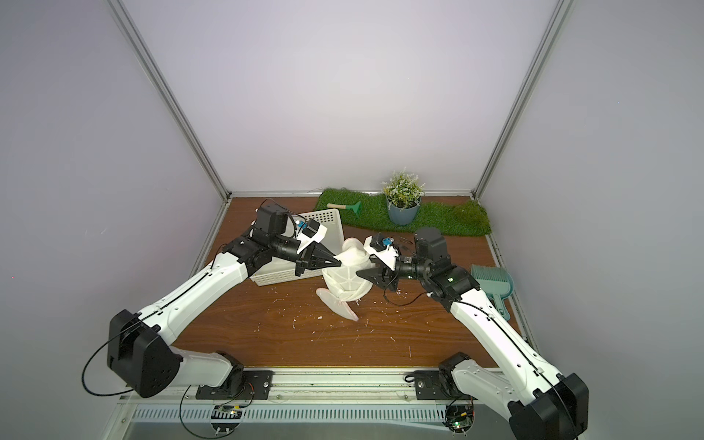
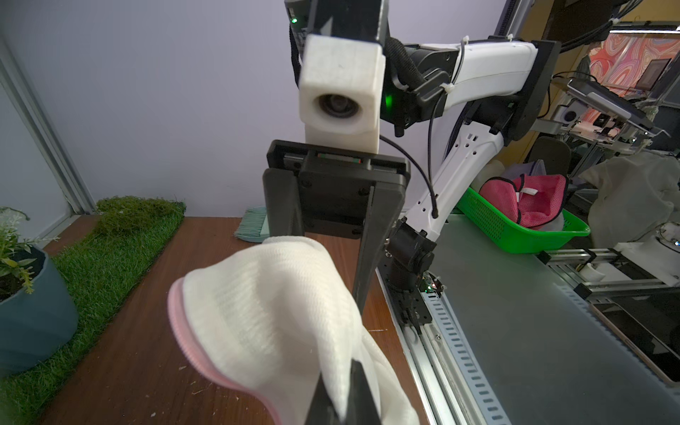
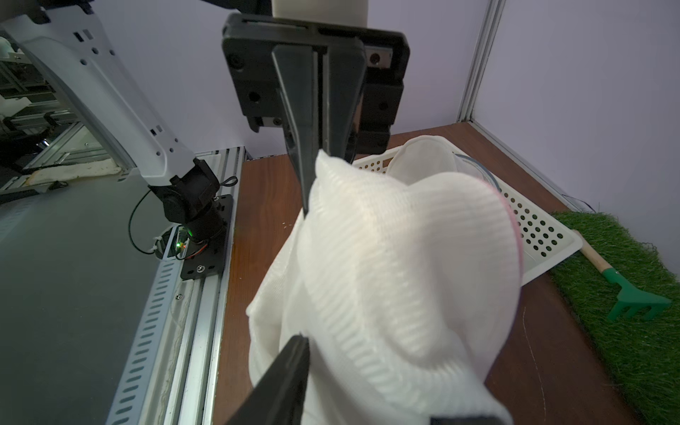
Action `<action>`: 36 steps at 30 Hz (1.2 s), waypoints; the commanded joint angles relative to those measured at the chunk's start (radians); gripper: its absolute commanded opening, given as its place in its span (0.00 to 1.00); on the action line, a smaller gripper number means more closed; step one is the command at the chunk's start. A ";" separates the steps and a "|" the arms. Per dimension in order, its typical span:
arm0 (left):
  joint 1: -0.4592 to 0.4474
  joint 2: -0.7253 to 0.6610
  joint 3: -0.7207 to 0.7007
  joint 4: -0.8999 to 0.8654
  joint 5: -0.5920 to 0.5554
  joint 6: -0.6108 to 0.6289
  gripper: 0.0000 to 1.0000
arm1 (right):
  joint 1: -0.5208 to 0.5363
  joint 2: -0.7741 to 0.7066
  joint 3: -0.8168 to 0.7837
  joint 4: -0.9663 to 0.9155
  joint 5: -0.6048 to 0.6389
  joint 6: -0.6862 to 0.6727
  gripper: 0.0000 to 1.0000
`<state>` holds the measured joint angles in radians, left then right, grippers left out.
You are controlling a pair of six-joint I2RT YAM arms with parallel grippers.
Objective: Turn the laundry bag inside out
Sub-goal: Turn over the laundry bag.
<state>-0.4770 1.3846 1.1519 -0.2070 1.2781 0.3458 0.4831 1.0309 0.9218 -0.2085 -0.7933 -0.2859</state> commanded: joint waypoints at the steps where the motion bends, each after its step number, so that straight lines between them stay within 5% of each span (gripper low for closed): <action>1: 0.024 -0.032 -0.038 0.202 0.021 -0.123 0.00 | -0.001 -0.034 -0.027 0.030 -0.092 0.033 0.48; 13: 0.032 -0.039 -0.125 0.468 -0.034 -0.323 0.02 | -0.015 -0.061 -0.090 0.155 -0.143 0.138 0.25; 20: 0.034 -0.045 -0.132 0.425 -0.079 -0.308 0.34 | -0.019 -0.033 -0.088 0.188 -0.154 0.147 0.01; 25: 0.072 -0.052 -0.118 0.402 -0.100 -0.324 0.62 | -0.027 -0.008 -0.082 0.189 -0.153 0.132 0.00; 30: 0.106 -0.063 -0.051 0.343 -0.119 -0.336 0.73 | -0.029 0.006 -0.064 0.092 -0.087 0.051 0.00; 36: 0.041 0.002 0.106 0.116 -0.147 -0.321 0.73 | -0.028 0.029 -0.009 -0.037 -0.029 -0.064 0.00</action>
<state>-0.4038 1.3560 1.1908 0.0452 1.1572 0.0158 0.4568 1.0630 0.8547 -0.1818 -0.8536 -0.2676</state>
